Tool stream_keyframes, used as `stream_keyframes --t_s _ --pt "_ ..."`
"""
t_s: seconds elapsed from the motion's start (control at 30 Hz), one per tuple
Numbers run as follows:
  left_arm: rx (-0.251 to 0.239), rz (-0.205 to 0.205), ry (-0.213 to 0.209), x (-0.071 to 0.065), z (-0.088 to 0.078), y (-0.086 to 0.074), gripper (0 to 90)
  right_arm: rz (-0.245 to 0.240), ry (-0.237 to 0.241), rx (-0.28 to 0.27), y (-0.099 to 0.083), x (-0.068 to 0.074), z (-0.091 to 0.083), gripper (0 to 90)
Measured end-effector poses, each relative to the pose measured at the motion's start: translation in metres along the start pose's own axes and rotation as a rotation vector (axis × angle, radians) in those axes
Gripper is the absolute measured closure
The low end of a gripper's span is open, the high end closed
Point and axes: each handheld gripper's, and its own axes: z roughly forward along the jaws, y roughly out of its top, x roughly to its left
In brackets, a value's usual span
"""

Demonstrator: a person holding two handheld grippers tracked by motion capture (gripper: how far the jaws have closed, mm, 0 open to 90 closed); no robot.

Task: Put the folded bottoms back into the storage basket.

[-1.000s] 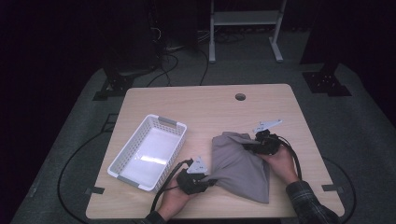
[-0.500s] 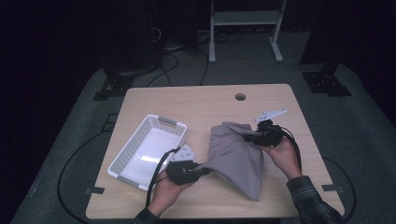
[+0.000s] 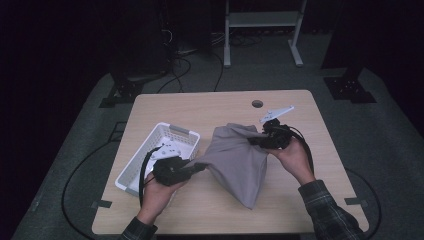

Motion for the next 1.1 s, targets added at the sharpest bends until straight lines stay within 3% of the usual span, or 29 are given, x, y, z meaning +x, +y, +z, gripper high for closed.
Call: stream_keyframes --t_s 0.2,0.47,0.8,1.1 --pt "-0.041 -0.019 0.042 0.015 -0.027 0.005 80.7 -0.020 0.017 -0.012 0.023 0.011 0.007 76.2" --pt "-0.090 -0.067 0.084 0.039 -0.061 0.001 80.7 -0.041 0.049 -0.017 0.055 0.028 0.033 76.1" --pt "-0.123 -0.116 0.168 0.071 -0.100 -0.012 80.7 -0.064 0.085 -0.021 0.091 0.051 0.069 76.1" --pt "-0.119 -0.162 0.238 0.095 -0.122 -0.032 80.6 -0.081 0.110 -0.005 0.112 0.071 0.103 76.0"
